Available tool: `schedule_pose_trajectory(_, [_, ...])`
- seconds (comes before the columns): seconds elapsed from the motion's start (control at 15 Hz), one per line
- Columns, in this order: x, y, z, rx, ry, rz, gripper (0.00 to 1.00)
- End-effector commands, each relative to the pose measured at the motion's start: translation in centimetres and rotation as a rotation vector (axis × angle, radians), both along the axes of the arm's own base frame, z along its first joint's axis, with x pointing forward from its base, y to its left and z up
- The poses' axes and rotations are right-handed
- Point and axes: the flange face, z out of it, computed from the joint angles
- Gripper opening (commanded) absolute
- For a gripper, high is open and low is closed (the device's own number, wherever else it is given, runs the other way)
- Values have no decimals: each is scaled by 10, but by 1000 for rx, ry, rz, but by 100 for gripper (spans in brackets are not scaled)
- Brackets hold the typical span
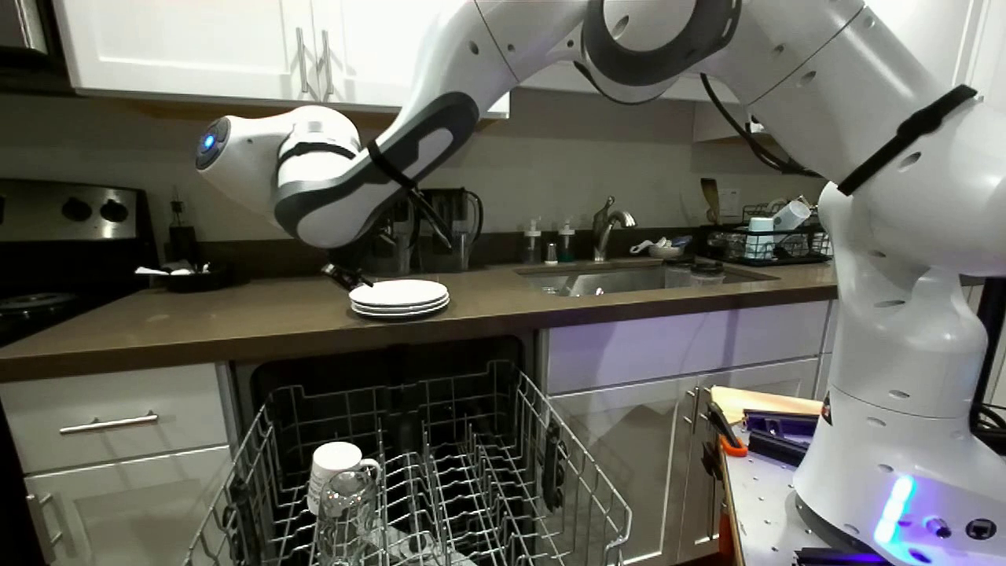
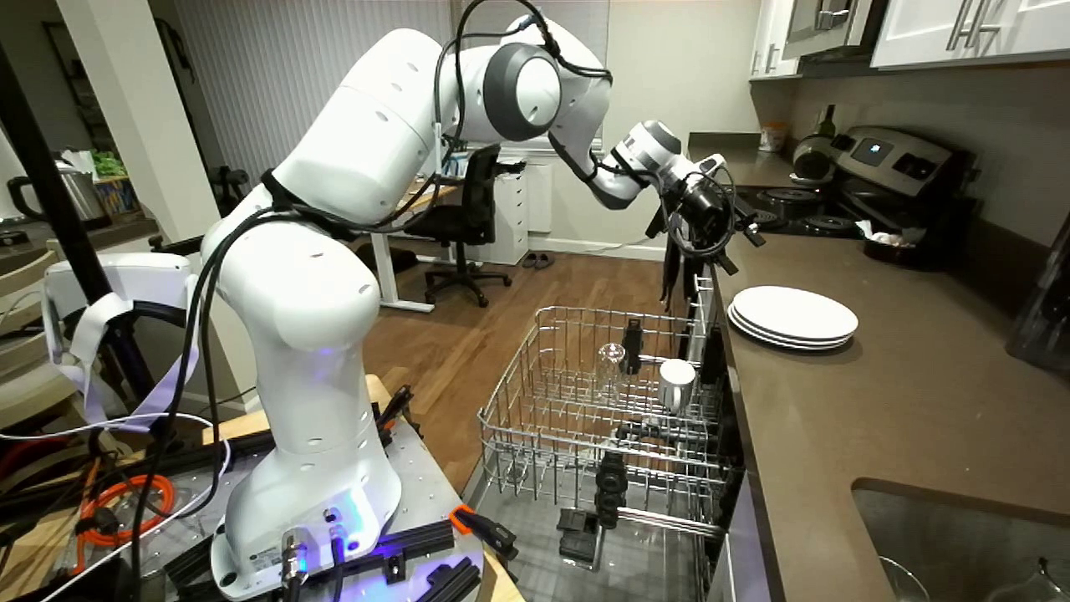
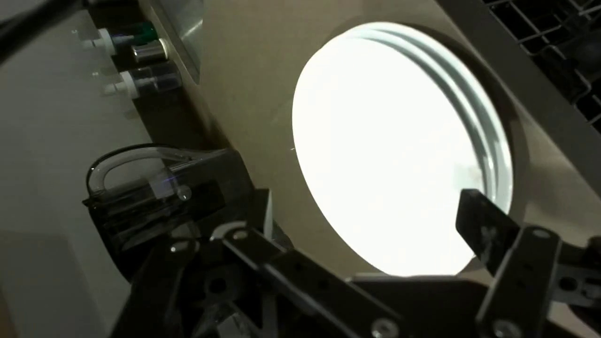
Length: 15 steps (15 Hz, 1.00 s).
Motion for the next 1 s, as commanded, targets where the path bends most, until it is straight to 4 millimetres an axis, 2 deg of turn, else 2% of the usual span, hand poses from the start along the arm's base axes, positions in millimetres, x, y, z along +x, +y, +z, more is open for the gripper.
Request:
schedule_pose_trajectory(0.0, [16, -15, 6, -31, 6, -36, 100])
schedule_pose_trajectory(0.4, [19, -43, -20, -87, 62, -110, 100])
schedule_pose_trajectory(0.6, [19, -50, -31, -83, 89, -75, 100])
schedule_pose_trajectory(0.93, [16, -53, -25, -33, 152, -30, 100])
